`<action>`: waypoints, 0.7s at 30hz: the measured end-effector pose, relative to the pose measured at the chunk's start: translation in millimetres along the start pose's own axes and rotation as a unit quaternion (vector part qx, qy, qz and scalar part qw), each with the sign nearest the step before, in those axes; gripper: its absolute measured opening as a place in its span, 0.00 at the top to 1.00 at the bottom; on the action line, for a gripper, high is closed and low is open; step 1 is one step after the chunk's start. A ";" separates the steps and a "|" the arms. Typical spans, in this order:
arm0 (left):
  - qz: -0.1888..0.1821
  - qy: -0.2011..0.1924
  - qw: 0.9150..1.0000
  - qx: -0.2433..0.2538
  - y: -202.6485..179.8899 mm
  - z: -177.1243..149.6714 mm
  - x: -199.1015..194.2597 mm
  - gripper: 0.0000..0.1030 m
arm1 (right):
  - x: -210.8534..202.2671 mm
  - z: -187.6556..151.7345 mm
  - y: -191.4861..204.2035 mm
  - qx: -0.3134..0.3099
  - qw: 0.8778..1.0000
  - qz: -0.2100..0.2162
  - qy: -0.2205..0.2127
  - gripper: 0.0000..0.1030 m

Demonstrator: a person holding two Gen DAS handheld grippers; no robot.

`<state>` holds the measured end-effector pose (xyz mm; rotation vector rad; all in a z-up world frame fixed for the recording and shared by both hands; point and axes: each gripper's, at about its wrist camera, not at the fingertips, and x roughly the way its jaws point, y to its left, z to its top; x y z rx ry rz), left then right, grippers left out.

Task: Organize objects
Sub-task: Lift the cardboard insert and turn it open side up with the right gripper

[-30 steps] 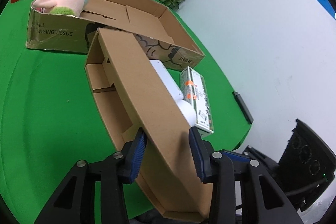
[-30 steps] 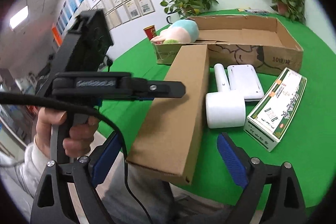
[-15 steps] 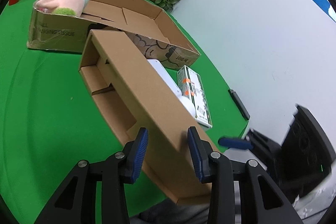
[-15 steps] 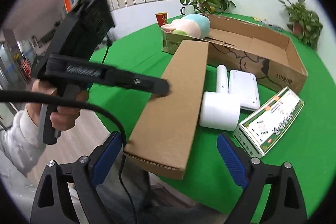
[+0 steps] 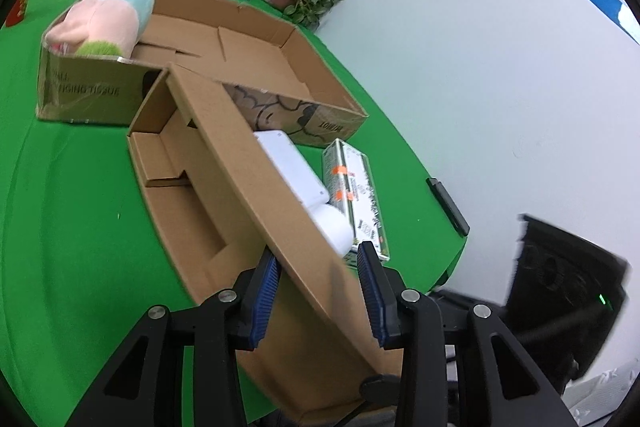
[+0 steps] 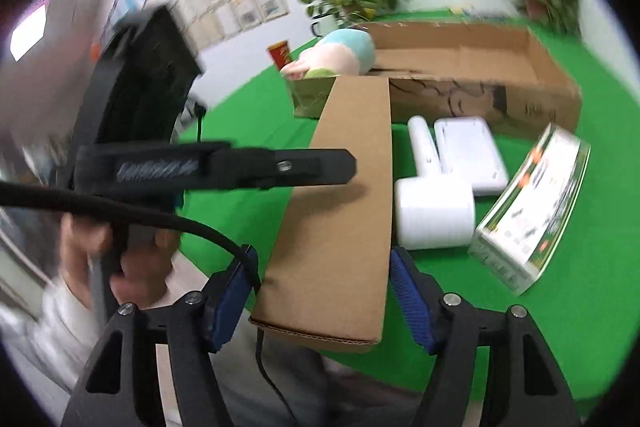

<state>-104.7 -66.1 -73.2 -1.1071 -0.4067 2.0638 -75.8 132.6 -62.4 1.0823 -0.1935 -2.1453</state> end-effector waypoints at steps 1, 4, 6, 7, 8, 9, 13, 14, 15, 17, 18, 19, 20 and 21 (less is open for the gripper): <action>0.003 0.001 1.000 0.003 -2.3 1.6 -0.2 0.65 | 1.5 -0.3 -6.9 0.031 0.999 0.021 0.001 0.35; 0.006 0.009 1.000 0.014 -8.1 3.7 1.3 0.65 | 7.5 -5.3 -24.1 0.108 0.991 0.078 0.010 0.35; 0.007 0.017 1.000 0.022 -10.9 2.5 5.0 0.65 | 16.2 -13.2 -37.9 0.161 0.979 0.124 0.022 0.35; 0.006 0.020 0.999 0.025 -11.2 2.1 7.4 0.65 | 19.1 -17.1 -43.8 0.178 0.974 0.138 0.023 0.35; 0.005 0.023 0.999 0.025 -11.0 1.8 9.4 0.65 | 20.4 -19.3 -47.7 0.187 0.972 0.141 0.023 0.35; 0.009 0.030 0.999 0.025 -10.4 1.5 11.6 0.65 | 21.1 -20.9 -50.8 0.193 0.971 0.139 0.025 0.35; 0.033 0.023 0.999 0.023 -7.3 -1.3 6.1 0.64 | 8.4 -20.6 -62.5 0.193 0.975 0.105 0.014 0.25; 0.033 0.020 0.999 0.022 -6.1 -3.4 1.7 0.61 | 4.4 -19.5 -64.1 0.191 0.976 0.102 0.009 0.21; 0.031 0.015 0.999 0.023 -4.6 -6.0 -4.2 0.60 | 0.3 -17.9 -65.3 0.188 0.977 0.099 0.003 0.21; 0.025 0.014 0.999 0.032 -3.5 -13.9 -13.9 0.54 | -5.9 -14.0 -68.2 0.183 0.979 0.091 -0.008 0.21; 0.019 0.018 0.999 0.041 -4.0 -19.5 -19.2 0.53 | -7.2 -12.7 -69.4 0.183 0.979 0.087 -0.012 0.21; 0.011 0.021 0.998 0.049 -6.2 -24.4 -22.8 0.51 | -6.5 -10.8 -73.0 0.185 0.979 0.084 -0.014 0.21; 0.002 0.024 0.998 0.058 -9.1 -30.4 -26.5 0.47 | -5.0 -9.5 -74.8 0.188 0.979 0.083 -0.015 0.21; -0.008 0.029 0.997 0.067 -12.8 -35.8 -28.9 0.44 | -2.9 -8.7 -74.4 0.188 0.979 0.082 -0.015 0.21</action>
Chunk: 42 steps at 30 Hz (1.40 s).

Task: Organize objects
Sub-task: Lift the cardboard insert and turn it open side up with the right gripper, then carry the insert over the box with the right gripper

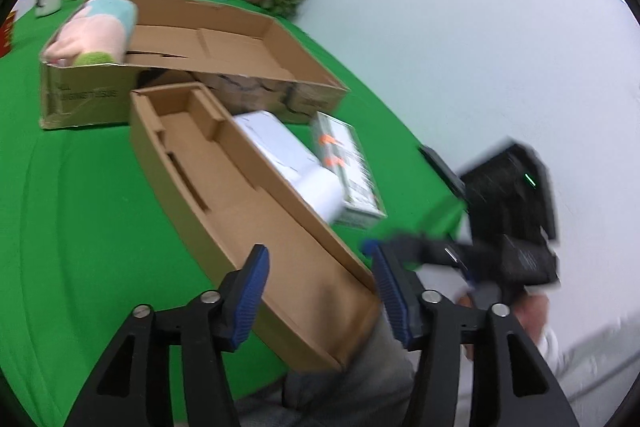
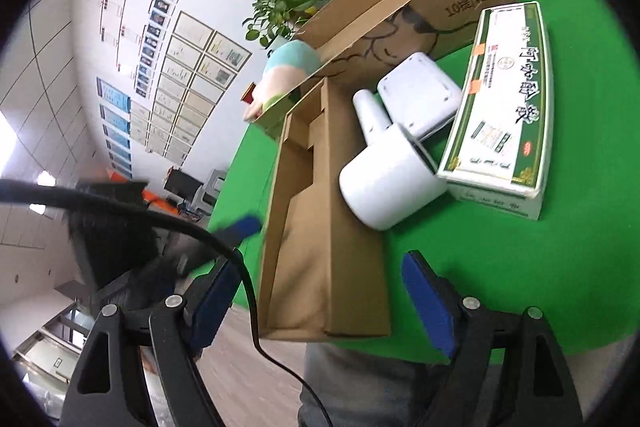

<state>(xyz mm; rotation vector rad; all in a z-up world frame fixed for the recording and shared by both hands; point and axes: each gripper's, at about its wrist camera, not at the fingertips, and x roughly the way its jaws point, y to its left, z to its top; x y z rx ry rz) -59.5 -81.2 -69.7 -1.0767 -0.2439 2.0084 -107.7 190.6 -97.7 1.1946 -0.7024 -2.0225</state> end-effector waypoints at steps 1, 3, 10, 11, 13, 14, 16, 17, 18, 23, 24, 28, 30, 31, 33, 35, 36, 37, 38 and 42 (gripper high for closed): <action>-0.007 0.007 1.000 0.009 -5.0 -3.1 -0.3 0.40 | 1.8 0.7 0.1 -0.003 1.000 0.001 0.001 0.21; -0.014 0.022 0.999 0.032 -15.3 -9.2 2.9 0.40 | 6.1 3.1 3.7 -0.012 1.000 0.001 0.006 0.21; 0.056 0.043 0.997 0.041 -18.7 -11.0 23.0 0.87 | 13.3 15.4 38.7 -0.066 0.998 0.012 0.020 0.21; 0.062 0.040 0.997 0.037 -15.9 -11.7 21.0 0.90 | 12.7 16.0 41.2 -0.072 0.997 0.012 0.025 0.21; 0.069 0.028 0.997 0.025 -10.5 -12.9 11.3 0.90 | 12.1 16.9 44.0 -0.085 0.996 0.006 0.036 0.21; 0.070 0.023 0.997 0.020 -7.6 -12.3 8.0 0.90 | 12.0 16.3 45.2 -0.098 0.994 -0.003 0.046 0.21; 0.072 0.012 0.997 0.011 -2.8 -13.9 -5.5 0.90 | 11.3 15.0 45.1 -0.123 0.990 -0.024 0.059 0.21; 0.066 0.008 0.998 0.007 -0.7 -16.0 -13.5 0.90 | 10.1 13.9 41.7 -0.135 0.988 -0.043 0.060 0.21; 0.061 0.007 0.998 0.004 0.7 -16.7 -17.2 0.90 | 8.7 13.2 38.7 -0.144 0.986 -0.060 0.059 0.21; 0.002 0.007 1.000 0.001 5.9 -25.9 -32.0 0.79 | 14.8 21.3 22.4 -0.140 0.979 -0.138 0.047 0.25; -0.007 0.003 1.000 -0.002 7.5 -25.8 -34.6 0.76 | 17.6 21.3 23.2 -0.144 0.978 -0.144 0.047 0.32; -0.031 -0.031 0.998 -0.035 23.8 -20.1 -53.2 0.68 | 26.2 11.0 38.2 -0.183 0.967 -0.169 0.044 0.58; -0.013 -0.038 0.998 -0.053 35.3 -12.5 -53.2 0.67 | 31.8 2.6 46.0 -0.207 0.958 -0.193 0.040 0.75; -0.003 -0.033 0.998 -0.058 40.9 -8.2 -48.7 0.67 | 35.0 -2.5 50.0 -0.217 0.955 -0.199 0.043 0.80; 0.014 -0.020 0.997 -0.070 50.0 -0.6 -33.0 0.67 | 39.5 -12.5 59.8 -0.231 0.948 -0.215 0.036 0.90; 0.026 -0.005 0.997 -0.076 56.8 3.9 -17.9 0.67 | 42.7 -21.9 69.2 -0.234 0.945 -0.226 0.036 0.90; 0.035 0.004 0.996 -0.077 58.5 4.9 -10.0 0.65 | 44.4 -25.6 72.4 -0.229 0.948 -0.215 0.042 0.88; 0.054 0.007 0.996 -0.072 58.1 4.9 -5.4 0.65 | 46.1 -30.0 76.1 -0.227 0.950 -0.208 0.047 0.87; 0.065 0.011 0.996 -0.065 57.3 4.1 -2.0 0.65 | 47.2 -35.4 81.1 -0.237 0.947 -0.214 0.045 0.86; 0.090 0.019 0.993 -0.068 60.2 -1.2 5.3 0.73 | 52.2 -32.4 78.3 -0.223 0.950 -0.217 0.025 0.84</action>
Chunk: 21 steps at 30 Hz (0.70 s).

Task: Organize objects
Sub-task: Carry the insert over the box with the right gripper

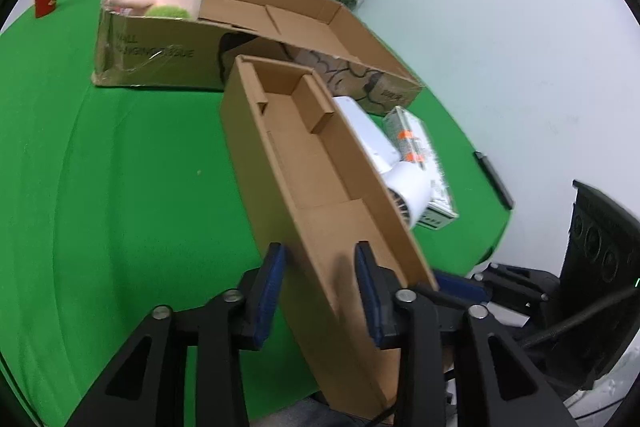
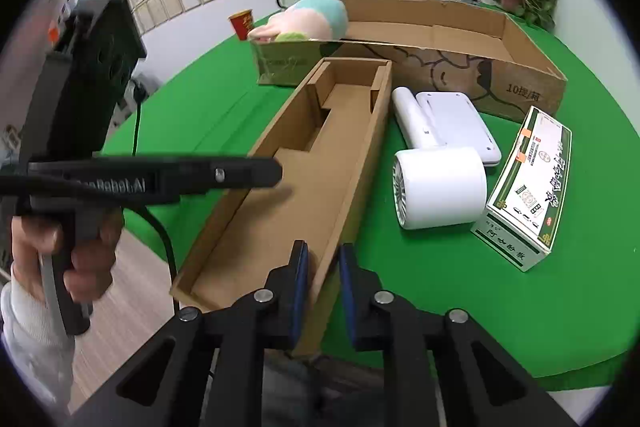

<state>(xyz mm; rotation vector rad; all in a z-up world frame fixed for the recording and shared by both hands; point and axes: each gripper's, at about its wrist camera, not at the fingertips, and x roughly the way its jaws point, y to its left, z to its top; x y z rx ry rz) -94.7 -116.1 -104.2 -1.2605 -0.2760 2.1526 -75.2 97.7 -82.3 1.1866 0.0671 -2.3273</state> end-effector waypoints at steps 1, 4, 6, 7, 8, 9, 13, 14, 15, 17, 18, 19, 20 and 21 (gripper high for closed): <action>0.011 0.001 1.000 0.004 -0.2 -0.8 1.9 0.76 | 2.7 3.2 -1.4 0.007 1.000 -0.003 -0.006 0.84; 0.014 0.002 1.000 -0.004 1.9 0.3 3.2 0.77 | 11.0 12.6 -4.0 0.018 0.999 -0.019 -0.022 0.84; 0.023 0.002 1.000 -0.001 -0.9 0.0 2.6 0.78 | 16.1 17.3 -3.7 0.020 0.999 -0.021 -0.027 0.83; 0.029 0.001 1.000 0.000 -2.7 -0.1 3.3 0.78 | 17.6 18.7 -3.3 0.021 0.999 -0.025 -0.029 0.83; 0.033 0.000 0.999 0.001 -5.8 0.2 3.8 0.79 | 18.9 19.9 -2.7 0.022 0.999 -0.029 -0.031 0.83; 0.037 -0.001 0.999 0.000 -6.8 0.1 3.7 0.79 | 20.2 20.9 -1.8 0.024 0.999 -0.031 -0.031 0.84; 0.053 -0.006 0.999 -0.001 -12.3 0.4 3.6 0.82 | 18.6 18.4 -0.1 0.032 0.998 -0.043 -0.035 0.88; 0.059 -0.007 0.998 0.002 -14.8 0.2 4.0 0.82 | 17.7 17.6 0.8 0.031 0.998 -0.046 -0.036 0.89; 0.065 -0.010 0.998 0.006 -18.1 0.3 3.8 0.82 | 16.7 17.2 1.2 0.031 0.998 -0.049 -0.037 0.89; 0.074 -0.020 0.997 0.014 -25.5 0.9 1.2 0.83 | 12.1 17.0 2.2 0.030 0.997 -0.055 -0.047 0.90; 0.079 -0.029 0.996 0.021 -30.6 2.0 -3.0 0.83 | 9.5 18.1 2.7 0.031 0.997 -0.057 -0.053 0.90; 0.081 -0.036 0.996 0.025 -33.6 2.8 -7.6 0.83 | 5.7 19.5 3.1 0.032 0.996 -0.057 -0.060 0.90; 0.084 -0.045 0.995 0.029 -37.0 4.4 -12.4 0.83 | 0.7 21.5 3.9 0.031 0.995 -0.058 -0.071 0.91; 0.088 -0.055 0.994 0.033 -41.2 6.7 -17.2 0.84 | -3.2 23.3 4.5 0.030 0.995 -0.058 -0.079 0.91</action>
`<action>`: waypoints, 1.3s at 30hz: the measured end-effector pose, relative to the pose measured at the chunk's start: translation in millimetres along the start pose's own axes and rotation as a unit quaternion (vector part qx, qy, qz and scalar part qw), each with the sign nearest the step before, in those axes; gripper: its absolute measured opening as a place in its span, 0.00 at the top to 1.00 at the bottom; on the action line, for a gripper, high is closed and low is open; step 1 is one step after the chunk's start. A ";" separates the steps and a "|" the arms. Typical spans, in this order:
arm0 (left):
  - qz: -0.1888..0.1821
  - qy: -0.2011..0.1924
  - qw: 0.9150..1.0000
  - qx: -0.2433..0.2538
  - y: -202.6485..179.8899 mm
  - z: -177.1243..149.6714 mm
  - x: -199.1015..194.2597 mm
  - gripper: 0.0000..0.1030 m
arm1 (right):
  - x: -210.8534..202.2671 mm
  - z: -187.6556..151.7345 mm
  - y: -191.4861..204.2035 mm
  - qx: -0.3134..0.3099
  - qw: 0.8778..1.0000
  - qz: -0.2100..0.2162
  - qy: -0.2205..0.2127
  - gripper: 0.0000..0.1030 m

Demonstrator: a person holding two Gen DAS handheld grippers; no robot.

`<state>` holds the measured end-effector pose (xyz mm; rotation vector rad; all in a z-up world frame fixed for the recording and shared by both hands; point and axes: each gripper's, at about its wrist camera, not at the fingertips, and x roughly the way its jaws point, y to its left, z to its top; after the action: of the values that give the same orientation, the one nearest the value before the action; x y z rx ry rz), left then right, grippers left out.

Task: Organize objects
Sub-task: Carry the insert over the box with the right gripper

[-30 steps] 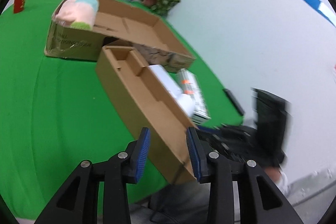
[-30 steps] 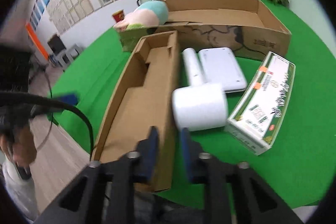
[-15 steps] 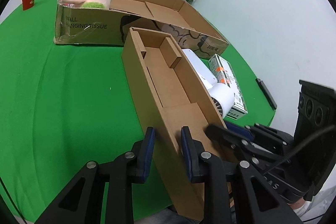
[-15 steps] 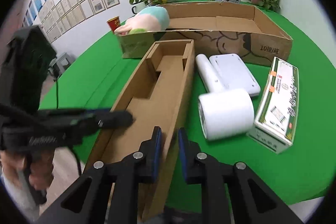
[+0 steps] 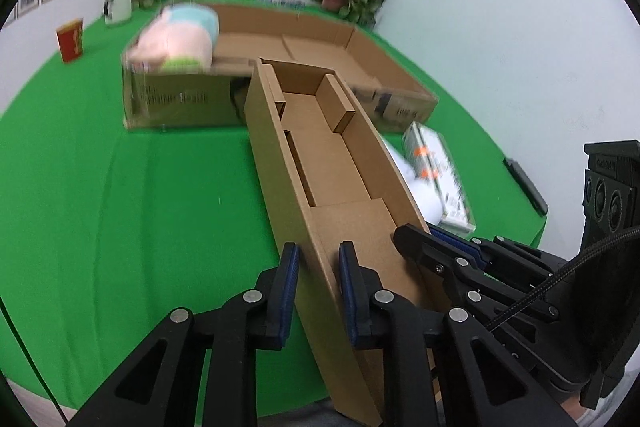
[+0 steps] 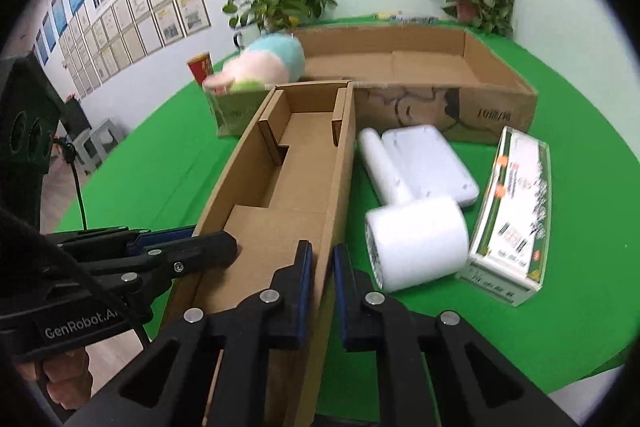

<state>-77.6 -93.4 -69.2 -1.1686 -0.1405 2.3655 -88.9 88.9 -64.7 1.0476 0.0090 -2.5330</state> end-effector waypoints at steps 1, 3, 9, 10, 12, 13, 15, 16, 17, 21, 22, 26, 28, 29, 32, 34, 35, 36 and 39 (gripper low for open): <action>0.007 -0.010 1.000 0.006 -3.1 2.7 -5.0 0.84 | -3.4 3.2 0.4 0.001 1.000 0.000 -0.007 0.91; 0.024 -0.031 0.999 0.022 -10.7 8.8 -13.8 0.85 | -8.8 10.9 2.2 -0.005 1.000 -0.002 -0.023 0.91; 0.031 -0.065 0.997 0.036 -21.0 40.1 -29.3 0.85 | -16.3 35.8 -3.1 0.002 0.998 0.007 -0.060 0.91; 0.031 -0.070 0.996 0.038 -22.7 46.3 -30.3 0.86 | -17.2 40.5 -3.8 0.002 0.998 0.005 -0.066 0.91; 0.029 -0.081 0.996 0.039 -24.8 59.7 -33.7 0.86 | -18.5 52.2 -4.5 0.001 0.997 -0.001 -0.080 0.91; 0.028 -0.087 0.995 0.039 -25.8 67.4 -35.9 0.86 | -19.2 57.1 -4.3 0.002 0.996 -0.004 -0.087 0.91; 0.029 -0.101 0.994 0.040 -28.1 83.2 -40.3 0.86 | -19.4 71.5 -4.8 0.006 0.995 -0.009 -0.099 0.92; 0.028 -0.108 0.993 0.042 -31.6 91.4 -42.9 0.86 | -20.0 78.1 -4.5 0.005 0.994 -0.014 -0.107 0.92; 0.029 -0.112 0.992 0.046 -35.3 99.0 -45.6 0.86 | -20.2 85.6 -4.6 0.002 0.993 -0.017 -0.116 0.92; 0.030 -0.124 0.990 0.063 -42.0 133.5 -48.3 0.86 | -18.6 110.9 -10.0 -0.005 0.991 -0.020 -0.133 0.92; 0.030 -0.125 0.989 0.066 -41.4 141.4 -47.1 0.86 | -17.9 115.8 -11.6 -0.005 0.991 -0.020 -0.135 0.92; 0.029 -0.124 0.989 0.072 -46.0 168.8 -44.2 0.86 | -11.2 135.1 -18.6 -0.001 0.990 -0.022 -0.139 0.92; 0.028 -0.122 0.990 0.072 -43.7 181.7 -40.8 0.86 | -5.3 145.6 -21.6 0.001 0.990 -0.022 -0.137 0.92; 0.029 -0.120 0.990 0.073 -43.3 188.2 -38.2 0.86 | -1.9 149.7 -22.7 0.002 0.991 -0.022 -0.135 0.92; 0.030 -0.115 0.990 0.072 -38.3 211.9 -29.3 0.86 | 9.4 163.7 -28.0 0.008 0.992 -0.019 -0.127 0.92; 0.030 -0.109 0.991 0.070 -32.1 226.9 -21.1 0.86 | 17.5 172.7 -31.5 0.010 0.992 -0.019 -0.121 0.92; 0.031 -0.106 0.991 0.069 -28.9 233.6 -16.4 0.86 | 23.2 178.0 -33.0 0.010 0.993 -0.019 -0.117 0.92; 0.032 -0.102 0.992 0.068 -25.7 241.1 -11.2 0.86 | 27.8 181.7 -34.4 0.011 0.993 -0.018 -0.113 0.92; 0.036 -0.093 0.993 0.061 -16.0 261.3 2.9 0.87 | 44.2 193.9 -38.1 0.020 0.994 -0.014 -0.102 0.92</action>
<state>-273.9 -46.1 97.4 -0.9104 -0.0154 2.5054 -262.3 78.1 39.3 0.8022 -0.0849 -2.6639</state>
